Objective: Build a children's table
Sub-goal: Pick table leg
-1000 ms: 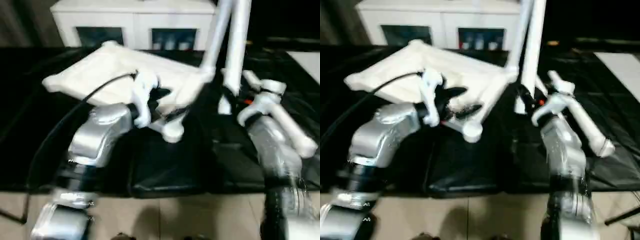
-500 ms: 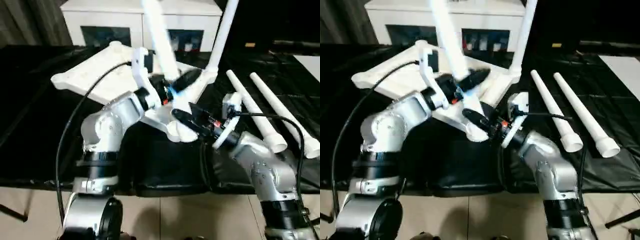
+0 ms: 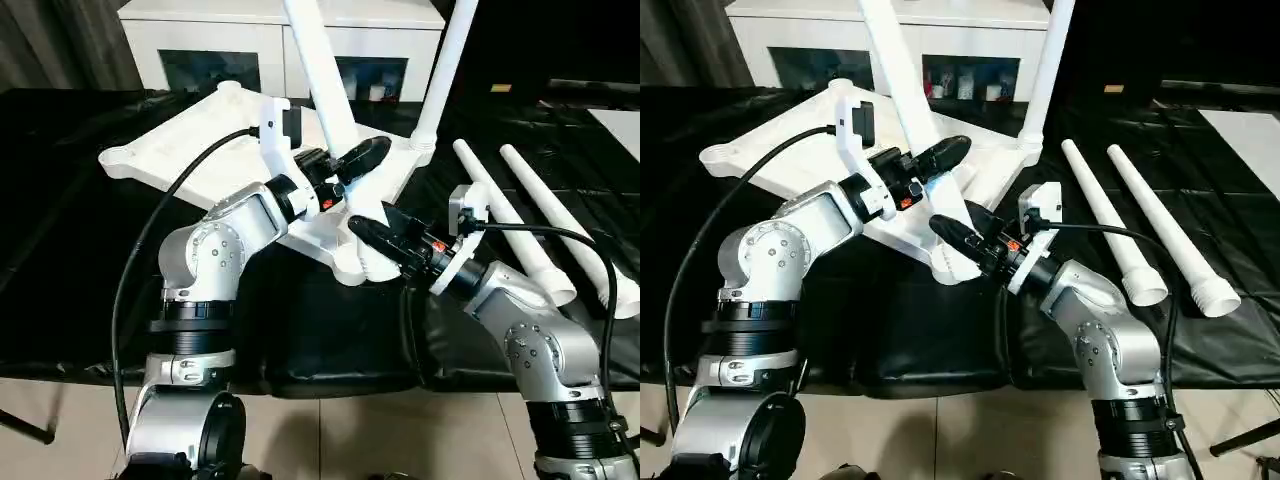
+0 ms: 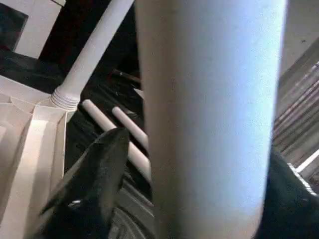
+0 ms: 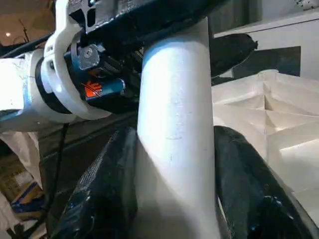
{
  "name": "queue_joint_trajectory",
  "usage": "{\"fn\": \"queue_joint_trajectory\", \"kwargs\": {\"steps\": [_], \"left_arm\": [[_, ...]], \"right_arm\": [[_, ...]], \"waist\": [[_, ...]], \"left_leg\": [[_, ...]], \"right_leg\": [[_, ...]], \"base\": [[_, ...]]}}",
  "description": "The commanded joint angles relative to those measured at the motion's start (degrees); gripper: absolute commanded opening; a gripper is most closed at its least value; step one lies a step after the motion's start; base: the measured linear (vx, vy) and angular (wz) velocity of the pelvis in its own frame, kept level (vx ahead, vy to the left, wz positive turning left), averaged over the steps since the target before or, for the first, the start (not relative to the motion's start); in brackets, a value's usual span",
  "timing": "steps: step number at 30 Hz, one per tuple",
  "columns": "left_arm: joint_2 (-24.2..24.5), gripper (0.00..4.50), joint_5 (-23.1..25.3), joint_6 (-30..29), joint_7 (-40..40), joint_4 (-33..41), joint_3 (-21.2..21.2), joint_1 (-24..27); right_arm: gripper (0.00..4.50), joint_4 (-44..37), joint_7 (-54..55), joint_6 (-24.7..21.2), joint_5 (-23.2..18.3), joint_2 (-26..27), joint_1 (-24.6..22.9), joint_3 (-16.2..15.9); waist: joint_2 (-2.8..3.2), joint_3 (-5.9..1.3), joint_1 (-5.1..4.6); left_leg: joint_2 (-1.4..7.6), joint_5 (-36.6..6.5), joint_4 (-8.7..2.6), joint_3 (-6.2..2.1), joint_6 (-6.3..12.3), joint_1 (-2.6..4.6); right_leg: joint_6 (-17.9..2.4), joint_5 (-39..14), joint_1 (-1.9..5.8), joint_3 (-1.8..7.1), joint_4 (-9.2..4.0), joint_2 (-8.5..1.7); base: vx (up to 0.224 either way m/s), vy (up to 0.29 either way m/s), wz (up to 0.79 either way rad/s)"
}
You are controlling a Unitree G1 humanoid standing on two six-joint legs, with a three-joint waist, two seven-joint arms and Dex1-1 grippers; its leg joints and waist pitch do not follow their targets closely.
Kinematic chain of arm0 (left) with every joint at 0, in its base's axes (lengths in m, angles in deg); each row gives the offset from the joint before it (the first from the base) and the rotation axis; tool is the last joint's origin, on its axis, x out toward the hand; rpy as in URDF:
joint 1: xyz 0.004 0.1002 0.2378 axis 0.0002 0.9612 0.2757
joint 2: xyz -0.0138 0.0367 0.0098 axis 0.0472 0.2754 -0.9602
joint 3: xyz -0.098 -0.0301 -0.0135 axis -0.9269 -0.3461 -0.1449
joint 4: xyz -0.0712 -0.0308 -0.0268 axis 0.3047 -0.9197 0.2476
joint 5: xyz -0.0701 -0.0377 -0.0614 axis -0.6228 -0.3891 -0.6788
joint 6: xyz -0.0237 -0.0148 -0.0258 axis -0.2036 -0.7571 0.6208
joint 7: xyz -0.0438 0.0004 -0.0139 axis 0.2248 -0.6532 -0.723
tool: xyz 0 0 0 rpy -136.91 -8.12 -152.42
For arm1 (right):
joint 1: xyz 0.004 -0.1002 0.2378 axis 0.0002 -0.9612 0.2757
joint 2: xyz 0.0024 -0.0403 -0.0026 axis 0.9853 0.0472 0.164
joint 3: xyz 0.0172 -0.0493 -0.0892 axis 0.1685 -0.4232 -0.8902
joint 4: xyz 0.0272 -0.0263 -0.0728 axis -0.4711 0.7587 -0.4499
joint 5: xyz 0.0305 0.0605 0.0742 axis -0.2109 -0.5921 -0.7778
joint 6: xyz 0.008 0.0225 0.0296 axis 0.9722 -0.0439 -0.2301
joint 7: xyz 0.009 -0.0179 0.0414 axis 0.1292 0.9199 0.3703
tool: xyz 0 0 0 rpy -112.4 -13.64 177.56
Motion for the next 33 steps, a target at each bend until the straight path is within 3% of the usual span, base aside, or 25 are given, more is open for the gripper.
{"fn": "queue_joint_trajectory", "kwargs": {"steps": [1,2,7,8,13,14,15,16,17,24,28,33], "left_arm": [[0.78,3.14,0.15,-0.63,1.29,-0.11,-0.43,-1.35],[0.78,2.9,-0.05,-0.69,1.32,0.05,-0.45,-1.39],[1.15,2.58,-0.08,-0.05,1.97,0.37,-0.28,-1.49],[1.29,2.46,-0.07,0.14,2.08,0.38,-0.23,-1.57],[1.59,2.23,-0.15,0.64,2.26,0.39,-0.09,-1.87],[1.78,2.09,-0.04,0.8,2.23,0.42,0.11,-1.93],[2.21,2.04,0.26,1.0,2.01,0.51,0.69,-1.98],[2.21,2.04,0.26,1.0,2.01,0.51,0.69,-1.98],[2.44,1.96,0.26,1.07,2.0,0.56,0.97,-2.0],[2.78,1.91,0.16,1.19,2.08,0.63,1.43,-2.07],[2.94,1.91,-0.07,1.18,1.98,0.74,1.74,-2.07],[3.77,1.91,0.42,1.88,-0.3,1.36,3.66,-1.96]], "right_arm": [[1.86,-0.56,0.04,0.22,0.09,-0.66,0.91,0.84],[1.86,-0.56,0.12,0.24,0.15,-0.7,0.93,0.75],[1.86,0.0,0.96,1.03,1.53,-0.94,1.08,0.37],[2.21,0.45,1.67,1.3,2.03,-0.9,1.23,0.4],[2.59,1.36,2.18,-0.08,0.81,-0.75,1.64,1.29],[2.81,1.44,2.17,-0.59,0.26,-0.86,1.86,1.74],[2.94,1.41,2.1,-2.76,-2.73,-0.96,2.71,4.23],[2.94,1.41,2.1,-2.76,-2.73,-0.96,2.71,4.23],[3.04,2.03,1.37,-5.65,-6.34,-1.99,3.98,7.29],[3.6,3.4,-1.52,-11.1,-11.6,-6.03,6.05,10.64],[3.89,2.85,-3.11,-12.69,-11.84,-7.5,6.14,9.82],[4.33,1.95,-4.33,-15.4,-6.52,-10.95,6.18,3.16]], "waist": [[-0.65,-4.41,0.29],[-0.6,-4.36,0.36],[-0.53,-4.28,0.75],[-0.54,-4.27,0.73],[-0.46,-4.25,0.74],[-0.43,-4.29,0.75],[-0.42,-4.24,0.69],[-0.42,-4.26,0.68],[-0.46,-4.33,0.71],[-0.67,-4.56,1.07],[-0.69,-4.64,1.1],[-0.76,-4.52,1.11]], "left_leg": [[2.54,-7.49,-3.77,-1.25,4.48,0.83],[2.56,-7.65,-3.8,-1.24,4.52,0.84],[2.58,-8.89,-3.88,-1.21,3.67,1.03],[2.58,-8.89,-3.94,-1.28,3.36,0.97],[2.56,-9.79,-4.0,-1.3,2.88,1.04],[2.54,-9.7,-4.01,-1.33,2.79,1.03],[2.52,-10.0,-4.04,-1.29,2.85,1.09],[2.48,-10.14,-4.02,-1.28,2.98,1.16],[2.5,-9.59,-3.98,-1.29,3.16,1.14],[2.4,-6.63,-3.58,-1.17,4.3,0.98],[2.4,-5.44,-3.41,-1.13,4.91,0.93],[2.41,-5.74,-3.47,-1.17,4.26,0.91]], "right_leg": [[-11.77,-11.85,3.21,2.15,-3.65,-2.88],[-11.94,-11.83,3.2,2.15,-3.68,-2.87],[-11.38,-13.56,3.15,2.19,-3.87,-2.89],[-11.18,-13.64,3.2,2.17,-3.84,-2.86],[-10.63,-14.56,3.17,2.17,-4.01,-2.89],[-10.52,-14.41,3.21,2.15,-3.95,-2.87],[-10.54,-14.62,3.16,2.15,-4.04,-2.82],[-10.67,-14.63,3.2,2.15,-4.04,-2.8],[-10.91,-13.89,3.27,2.16,-3.9,-2.74],[-12.07,-11.06,3.57,2.08,-3.49,-2.87],[-12.58,-9.77,3.51,2.04,-3.29,-2.82],[-11.97,-11.82,3.52,2.01,-3.48,-2.83]], "base": [[0.0,0.0,0.0],[0.0,0.0,0.0],[0.0,0.0,0.0],[0.0,0.0,0.0],[0.0,0.0,0.0],[0.0,0.0,0.0],[0.0,0.0,0.0],[0.0,0.0,0.0],[0.0,0.0,0.0],[0.0,0.0,0.0],[0.0,0.0,0.0],[0.0,0.0,0.0]]}}
